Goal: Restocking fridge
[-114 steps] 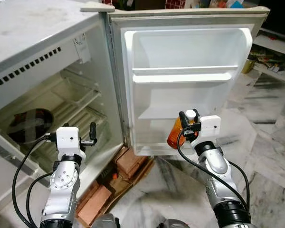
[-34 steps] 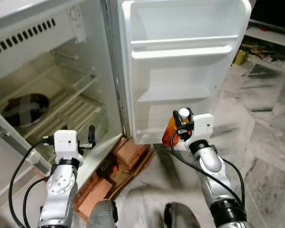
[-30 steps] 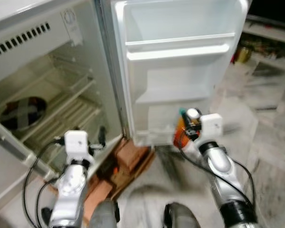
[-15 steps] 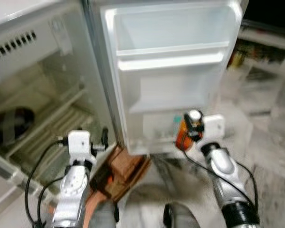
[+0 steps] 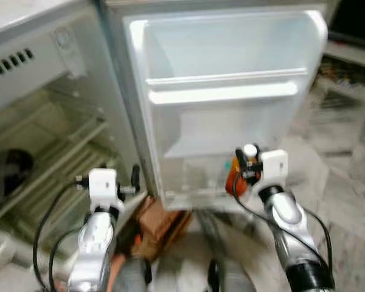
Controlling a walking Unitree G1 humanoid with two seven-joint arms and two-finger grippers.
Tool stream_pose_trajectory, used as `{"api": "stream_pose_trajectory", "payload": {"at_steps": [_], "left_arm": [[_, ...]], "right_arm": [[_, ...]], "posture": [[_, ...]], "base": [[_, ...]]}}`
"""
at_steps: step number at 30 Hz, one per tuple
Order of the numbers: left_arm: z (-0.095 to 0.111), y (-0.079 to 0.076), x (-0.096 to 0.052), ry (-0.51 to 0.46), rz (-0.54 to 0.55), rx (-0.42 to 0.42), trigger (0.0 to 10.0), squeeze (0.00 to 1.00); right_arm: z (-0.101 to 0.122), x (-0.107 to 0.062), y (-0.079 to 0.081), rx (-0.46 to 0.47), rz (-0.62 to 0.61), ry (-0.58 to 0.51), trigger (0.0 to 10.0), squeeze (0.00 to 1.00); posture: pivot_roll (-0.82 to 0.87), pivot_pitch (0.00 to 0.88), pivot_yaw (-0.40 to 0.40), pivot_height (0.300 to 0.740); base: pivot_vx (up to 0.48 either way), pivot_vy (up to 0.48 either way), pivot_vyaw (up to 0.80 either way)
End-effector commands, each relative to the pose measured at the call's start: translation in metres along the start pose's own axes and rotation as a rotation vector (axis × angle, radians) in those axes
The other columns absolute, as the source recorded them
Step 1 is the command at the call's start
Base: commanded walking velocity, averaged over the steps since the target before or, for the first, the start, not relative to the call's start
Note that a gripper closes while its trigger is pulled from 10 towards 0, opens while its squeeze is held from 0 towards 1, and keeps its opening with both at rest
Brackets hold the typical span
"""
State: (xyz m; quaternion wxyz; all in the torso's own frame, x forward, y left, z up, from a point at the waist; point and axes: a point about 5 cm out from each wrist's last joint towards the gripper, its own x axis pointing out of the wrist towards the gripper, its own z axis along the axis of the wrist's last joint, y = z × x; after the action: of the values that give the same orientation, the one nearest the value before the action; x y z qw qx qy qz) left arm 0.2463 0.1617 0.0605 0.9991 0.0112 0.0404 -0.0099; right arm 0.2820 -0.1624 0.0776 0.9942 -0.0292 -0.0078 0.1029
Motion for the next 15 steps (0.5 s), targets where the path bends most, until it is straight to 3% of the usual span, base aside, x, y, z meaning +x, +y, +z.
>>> {"api": "stream_pose_trajectory", "payload": {"at_steps": [1,15], "left_arm": [[-0.0001,0.0112,-0.0010,0.008,0.037,0.013,10.0,0.00],[-0.0011,0.0126,-0.0027,0.015,0.043,0.020,10.0,0.00]], "right_arm": [[0.0131,0.0082,0.0120,0.010,0.034,-0.056,10.0,0.00],[0.0107,0.0083,0.0137,0.031,0.034,-0.046,10.0,0.00]], "posture": [[-0.03,0.007,-0.005,0.667],[-0.01,0.009,-0.011,0.667]], "base": [[0.259,0.000,0.00],[0.018,0.000,0.00]]}}
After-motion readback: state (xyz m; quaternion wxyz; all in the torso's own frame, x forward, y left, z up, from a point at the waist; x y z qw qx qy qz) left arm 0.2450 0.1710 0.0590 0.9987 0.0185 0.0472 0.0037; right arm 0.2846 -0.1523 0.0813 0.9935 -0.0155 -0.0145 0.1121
